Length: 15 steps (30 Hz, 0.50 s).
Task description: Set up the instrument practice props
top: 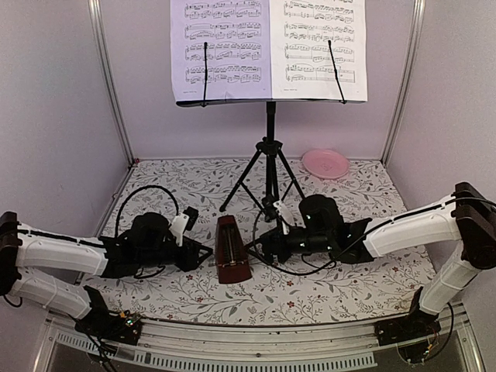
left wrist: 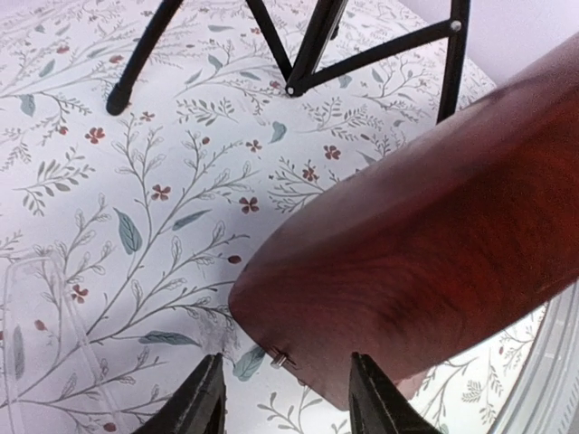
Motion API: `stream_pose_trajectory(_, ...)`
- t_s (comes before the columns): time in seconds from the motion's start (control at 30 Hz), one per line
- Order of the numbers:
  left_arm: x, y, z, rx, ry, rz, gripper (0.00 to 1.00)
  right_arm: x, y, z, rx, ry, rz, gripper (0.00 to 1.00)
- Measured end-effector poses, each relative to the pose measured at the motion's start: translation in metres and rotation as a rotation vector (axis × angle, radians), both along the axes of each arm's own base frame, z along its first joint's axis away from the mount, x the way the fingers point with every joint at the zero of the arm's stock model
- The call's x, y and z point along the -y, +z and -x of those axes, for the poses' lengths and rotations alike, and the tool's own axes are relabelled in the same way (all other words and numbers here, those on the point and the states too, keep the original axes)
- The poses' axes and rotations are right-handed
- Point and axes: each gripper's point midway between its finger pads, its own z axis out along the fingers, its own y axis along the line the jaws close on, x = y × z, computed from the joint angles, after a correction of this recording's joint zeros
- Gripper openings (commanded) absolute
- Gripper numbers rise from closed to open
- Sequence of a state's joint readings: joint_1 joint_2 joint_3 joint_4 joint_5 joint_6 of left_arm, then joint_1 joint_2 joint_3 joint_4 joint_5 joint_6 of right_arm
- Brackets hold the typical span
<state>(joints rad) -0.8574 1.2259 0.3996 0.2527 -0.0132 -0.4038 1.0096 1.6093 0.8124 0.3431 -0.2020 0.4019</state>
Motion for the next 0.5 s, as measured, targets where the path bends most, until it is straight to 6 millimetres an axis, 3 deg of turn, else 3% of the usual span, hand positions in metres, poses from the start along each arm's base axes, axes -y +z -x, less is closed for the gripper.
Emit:
stream_pose_trajectory(0.07,-0.003,0.007,-0.003,0.025,0.009,0.002,0.48,-0.003,0.004,0.006,0.006,0.024,-0.015,1.0)
stream_pose_trajectory(0.27,-0.008,0.015,-0.01,0.069,0.03,-0.007,0.48,-0.019,0.014,0.022,0.026,0.075,-0.028,0.98)
stream_pose_trajectory(0.5,-0.006,0.017,-0.013,0.078,0.033,-0.006,0.48,-0.037,0.031,0.01,0.038,0.034,-0.042,0.92)
